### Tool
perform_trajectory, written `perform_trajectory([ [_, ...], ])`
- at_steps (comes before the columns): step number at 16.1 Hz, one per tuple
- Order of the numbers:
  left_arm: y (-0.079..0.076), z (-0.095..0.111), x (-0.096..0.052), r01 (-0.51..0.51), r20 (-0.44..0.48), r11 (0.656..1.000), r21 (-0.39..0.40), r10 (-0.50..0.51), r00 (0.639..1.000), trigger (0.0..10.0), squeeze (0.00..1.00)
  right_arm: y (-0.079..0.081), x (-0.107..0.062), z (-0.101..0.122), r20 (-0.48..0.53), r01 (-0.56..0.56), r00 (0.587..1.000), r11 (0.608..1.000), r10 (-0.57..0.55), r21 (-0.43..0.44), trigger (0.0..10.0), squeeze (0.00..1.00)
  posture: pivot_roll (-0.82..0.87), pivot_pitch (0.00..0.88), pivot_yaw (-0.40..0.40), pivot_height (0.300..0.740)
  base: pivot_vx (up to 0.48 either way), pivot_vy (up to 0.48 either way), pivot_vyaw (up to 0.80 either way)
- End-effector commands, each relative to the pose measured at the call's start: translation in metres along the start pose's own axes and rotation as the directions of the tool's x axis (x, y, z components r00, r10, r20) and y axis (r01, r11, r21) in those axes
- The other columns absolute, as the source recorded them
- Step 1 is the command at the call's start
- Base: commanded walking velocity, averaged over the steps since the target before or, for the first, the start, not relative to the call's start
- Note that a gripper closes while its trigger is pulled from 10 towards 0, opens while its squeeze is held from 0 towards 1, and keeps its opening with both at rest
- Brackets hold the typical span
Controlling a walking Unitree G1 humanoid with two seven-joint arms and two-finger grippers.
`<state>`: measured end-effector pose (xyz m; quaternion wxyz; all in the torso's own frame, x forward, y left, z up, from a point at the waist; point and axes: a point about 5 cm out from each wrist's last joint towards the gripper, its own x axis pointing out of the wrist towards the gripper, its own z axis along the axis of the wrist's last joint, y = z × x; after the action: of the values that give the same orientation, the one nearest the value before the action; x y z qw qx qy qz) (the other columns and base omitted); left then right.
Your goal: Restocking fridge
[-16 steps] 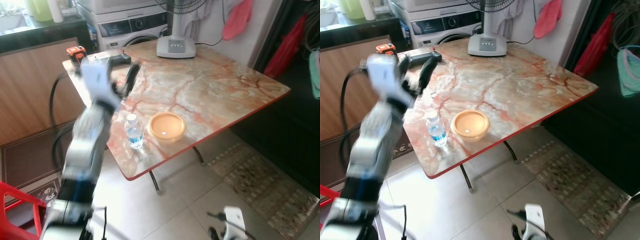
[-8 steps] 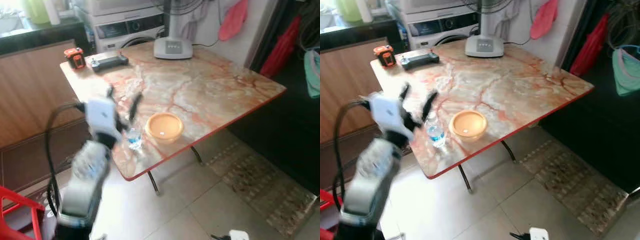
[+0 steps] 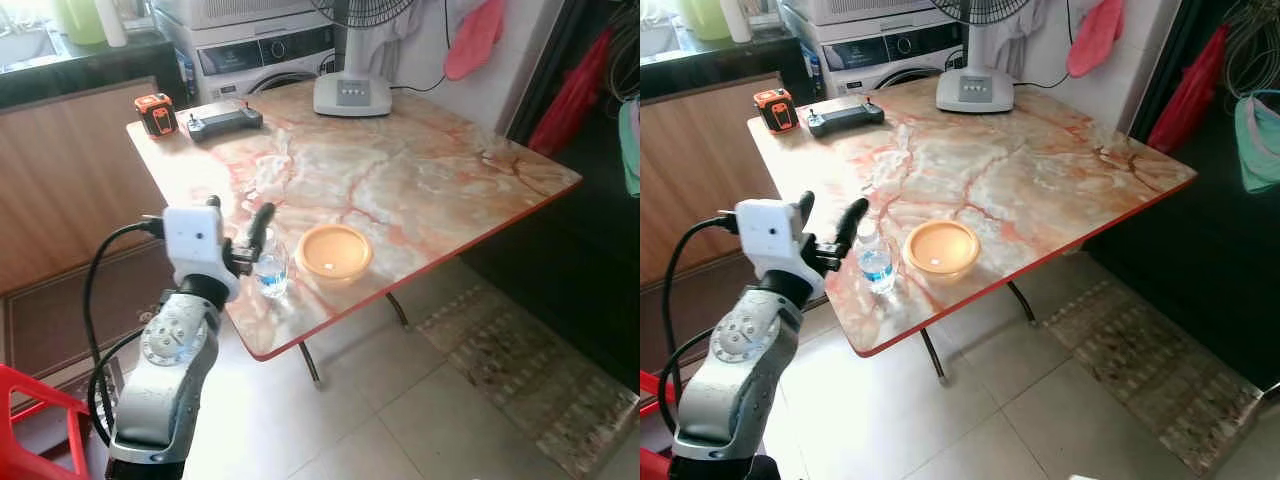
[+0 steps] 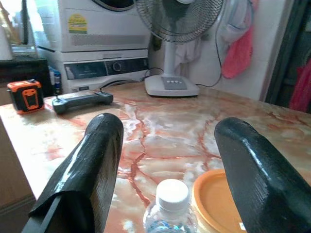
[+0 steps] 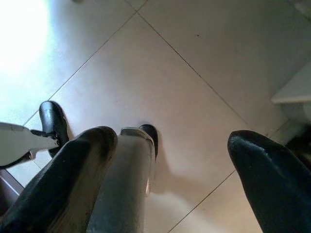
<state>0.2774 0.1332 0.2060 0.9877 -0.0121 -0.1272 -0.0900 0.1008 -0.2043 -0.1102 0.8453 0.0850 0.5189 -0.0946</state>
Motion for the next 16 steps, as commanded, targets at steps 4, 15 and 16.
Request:
perform_trajectory([
  [4,0.009,0.009,-0.006,-0.041,0.009,0.998,0.057,0.041,0.999,10.0,0.0,-0.002,-0.002,-0.005,0.026,0.026,0.999,0.988,-0.03,0.151,10.0,0.0,0.13,0.0,-0.041,0.74,0.0,0.0,0.0],
  [15,0.018,0.02,-0.007,-0.066,0.037,0.991,0.12,0.062,0.997,10.0,0.0,-0.005,-0.003,-0.009,0.022,0.06,0.998,0.982,-0.065,0.179,10.0,0.0,0.16,0.0,-0.027,0.74,0.0,0.0,0.0],
  [16,0.017,0.021,-0.007,-0.059,0.036,0.991,0.123,0.055,0.998,10.0,0.0,-0.004,-0.003,-0.01,0.018,0.059,0.998,0.983,-0.063,0.171,10.0,0.0,0.17,0.0,-0.023,0.74,0.0,0.0,0.0],
])
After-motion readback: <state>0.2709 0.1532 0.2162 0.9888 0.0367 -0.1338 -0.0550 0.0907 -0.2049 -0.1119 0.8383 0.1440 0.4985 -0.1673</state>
